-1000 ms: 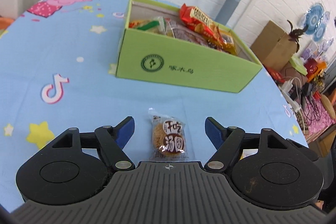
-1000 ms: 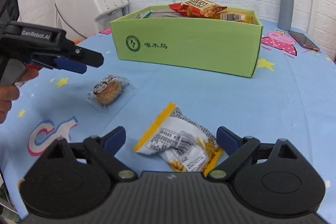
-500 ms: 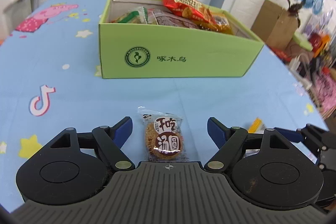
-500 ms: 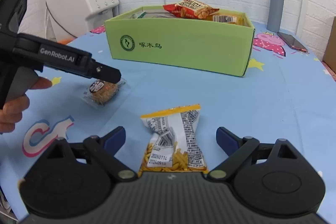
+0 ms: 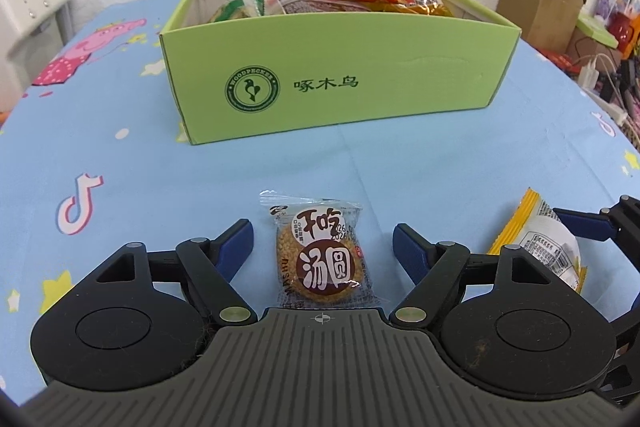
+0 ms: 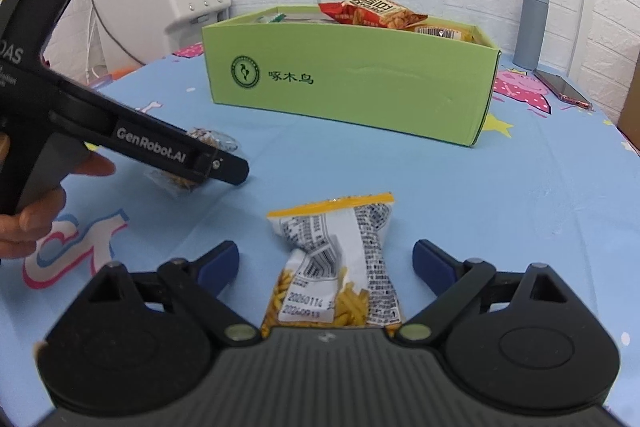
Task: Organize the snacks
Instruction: 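Grasp the round pastry with left while right grasps the yellow-edged pack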
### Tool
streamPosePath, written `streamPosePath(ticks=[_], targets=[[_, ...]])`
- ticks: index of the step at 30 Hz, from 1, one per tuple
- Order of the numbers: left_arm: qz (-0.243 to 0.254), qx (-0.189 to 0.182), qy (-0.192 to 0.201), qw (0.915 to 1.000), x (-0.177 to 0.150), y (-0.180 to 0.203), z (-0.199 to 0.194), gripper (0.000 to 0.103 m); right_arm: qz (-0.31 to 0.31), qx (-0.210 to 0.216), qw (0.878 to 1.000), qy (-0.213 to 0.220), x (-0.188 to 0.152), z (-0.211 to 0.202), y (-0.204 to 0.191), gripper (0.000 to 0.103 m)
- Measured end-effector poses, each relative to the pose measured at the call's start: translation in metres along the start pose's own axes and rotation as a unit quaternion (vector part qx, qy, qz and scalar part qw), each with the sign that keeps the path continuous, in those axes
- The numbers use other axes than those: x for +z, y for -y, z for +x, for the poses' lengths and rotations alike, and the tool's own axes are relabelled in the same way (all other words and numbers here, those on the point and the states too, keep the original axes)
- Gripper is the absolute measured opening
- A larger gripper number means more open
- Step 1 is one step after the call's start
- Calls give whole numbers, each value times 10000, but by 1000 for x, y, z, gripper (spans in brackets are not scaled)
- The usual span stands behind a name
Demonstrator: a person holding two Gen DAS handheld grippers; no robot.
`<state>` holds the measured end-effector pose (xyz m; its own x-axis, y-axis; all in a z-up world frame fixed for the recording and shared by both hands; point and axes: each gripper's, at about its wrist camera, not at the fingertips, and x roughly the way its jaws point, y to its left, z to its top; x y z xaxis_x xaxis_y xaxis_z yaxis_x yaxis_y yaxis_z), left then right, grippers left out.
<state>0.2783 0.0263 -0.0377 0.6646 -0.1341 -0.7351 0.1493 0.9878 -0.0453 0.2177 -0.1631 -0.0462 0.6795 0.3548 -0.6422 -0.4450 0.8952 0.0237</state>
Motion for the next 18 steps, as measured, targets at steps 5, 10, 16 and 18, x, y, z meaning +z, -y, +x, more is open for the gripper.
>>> streamPosePath(ticks=[5, 10, 16, 18], targets=[[19, 30, -8, 10000, 0, 1, 0, 66, 0, -13, 10000, 5, 0, 1, 0, 94], [-4, 18, 2, 10000, 0, 0, 0, 66, 2, -15, 10000, 3, 0, 1, 0, 94], [24, 39, -9, 10000, 0, 2, 1, 67, 0, -83, 9995, -293, 8, 2, -2, 94], [21, 35, -8, 10000, 0, 2, 0, 67, -22, -68, 9995, -299, 9, -1, -3, 93]])
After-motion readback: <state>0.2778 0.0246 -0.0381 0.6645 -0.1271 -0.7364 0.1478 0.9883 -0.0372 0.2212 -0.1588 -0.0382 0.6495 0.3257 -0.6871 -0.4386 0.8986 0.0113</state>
